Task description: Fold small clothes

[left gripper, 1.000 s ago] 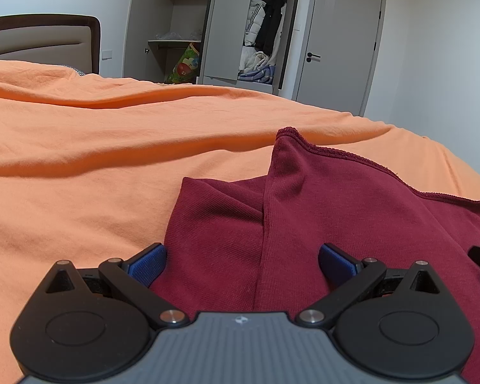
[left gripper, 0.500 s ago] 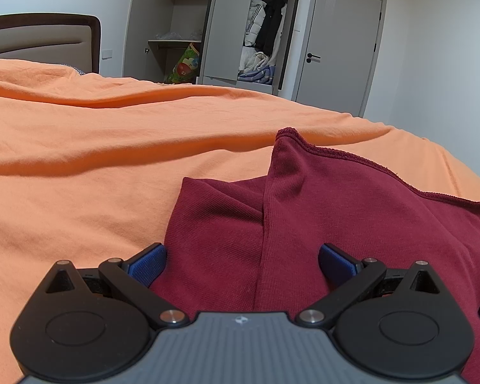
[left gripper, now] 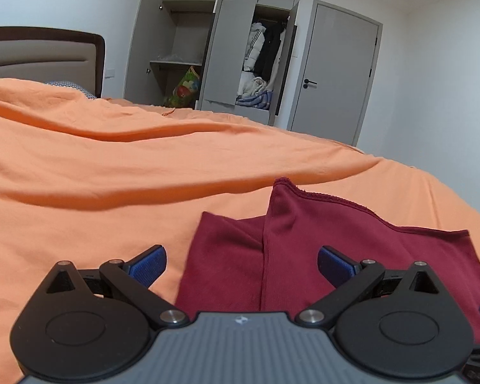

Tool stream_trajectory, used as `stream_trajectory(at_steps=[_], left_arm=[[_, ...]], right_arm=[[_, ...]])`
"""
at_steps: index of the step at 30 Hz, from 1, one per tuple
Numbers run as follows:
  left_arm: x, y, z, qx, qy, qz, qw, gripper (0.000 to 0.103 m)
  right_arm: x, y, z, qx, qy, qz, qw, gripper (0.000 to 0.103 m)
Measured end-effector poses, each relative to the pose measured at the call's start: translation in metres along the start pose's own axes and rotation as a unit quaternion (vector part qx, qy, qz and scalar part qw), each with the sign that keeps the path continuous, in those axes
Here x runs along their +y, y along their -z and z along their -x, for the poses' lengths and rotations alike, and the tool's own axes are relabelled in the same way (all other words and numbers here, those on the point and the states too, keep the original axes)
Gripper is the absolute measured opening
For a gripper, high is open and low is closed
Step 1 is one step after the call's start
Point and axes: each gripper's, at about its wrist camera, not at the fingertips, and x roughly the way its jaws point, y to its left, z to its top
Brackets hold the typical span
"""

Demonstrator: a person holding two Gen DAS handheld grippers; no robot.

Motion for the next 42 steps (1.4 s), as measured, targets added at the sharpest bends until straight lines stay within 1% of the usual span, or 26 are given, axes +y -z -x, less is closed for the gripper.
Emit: stream_trajectory(at_steps=[5,9,11,14,17,20,22,24,26,28,29,31,32,33,34,36,37,39,42], left_arm=[[0.018,0.009,0.02,0.033,0.009,0.037,0.9987,0.103],[0.028,0.022,0.026,0.071,0.011,0.073,0.9947,0.103],[0.028,0.028,0.031,0.081,0.012,0.087,0.9929,0.103],[0.021,0.037,0.038,0.087,0.031,0.074,0.993,0.103],[0.016,0.041,0.036,0.098,0.048,0.063,0.992,0.103],[0.019,0.041,0.027,0.109,0.042,0.078,0.9901,0.103],[0.019,0.04,0.018,0.122,0.031,0.086,0.9883,0.103],[0.015,0.038,0.008,0.137,0.015,0.074,0.9876,0.103],[0.008,0.036,0.005,0.139,0.005,0.062,0.9884,0.103],[0.005,0.035,0.002,0.14,0.002,0.064,0.9881,0.103],[0.005,0.033,0.002,0.139,0.006,0.071,0.9877,0.102],[0.008,0.03,0.001,0.138,0.023,0.092,0.9859,0.1],[0.01,0.028,0.002,0.137,0.03,0.102,0.9848,0.094],[0.011,0.027,0.002,0.139,0.035,0.108,0.9838,0.09],[0.011,0.026,0.0,0.143,0.035,0.109,0.9831,0.089],[0.011,0.024,-0.004,0.15,0.025,0.108,0.9824,0.08],[0.011,0.023,-0.005,0.152,0.022,0.108,0.9822,0.079],[0.015,0.023,-0.008,0.152,0.026,0.118,0.981,0.077],[0.022,0.025,-0.008,0.15,0.035,0.137,0.9786,0.077]], right_arm=[[0.001,0.002,0.001,-0.004,0.001,0.0,1.0,0.102],[0.001,0.003,0.001,-0.007,0.001,-0.002,1.0,0.103],[0.0,0.003,0.002,-0.008,0.001,-0.002,1.0,0.103],[0.0,0.003,0.001,-0.008,0.001,-0.003,1.0,0.103],[0.0,0.003,0.001,-0.01,0.001,-0.002,1.0,0.103],[0.0,0.004,0.001,-0.01,0.001,-0.003,1.0,0.103],[0.0,0.004,0.001,-0.01,0.001,-0.003,1.0,0.103],[0.0,0.004,0.001,-0.011,0.001,-0.002,1.0,0.103],[0.0,0.004,0.002,-0.012,0.001,-0.003,1.0,0.102],[0.0,0.004,0.002,-0.012,0.001,-0.002,1.0,0.102],[0.0,0.004,0.002,-0.012,0.001,-0.002,1.0,0.102],[0.0,0.004,0.002,-0.012,0.001,-0.003,1.0,0.102],[0.0,0.004,0.002,-0.012,0.001,-0.003,1.0,0.102],[0.0,0.004,0.002,-0.012,0.001,-0.002,1.0,0.103],[0.0,0.003,0.002,-0.011,0.001,-0.003,1.0,0.103],[-0.001,0.0,0.004,-0.008,0.002,-0.002,1.0,0.103],[-0.001,-0.002,0.006,-0.005,0.003,0.0,1.0,0.103],[0.0,-0.006,0.011,-0.002,0.007,0.005,1.0,0.103],[0.004,-0.007,0.024,-0.01,0.013,0.017,1.0,0.103]])
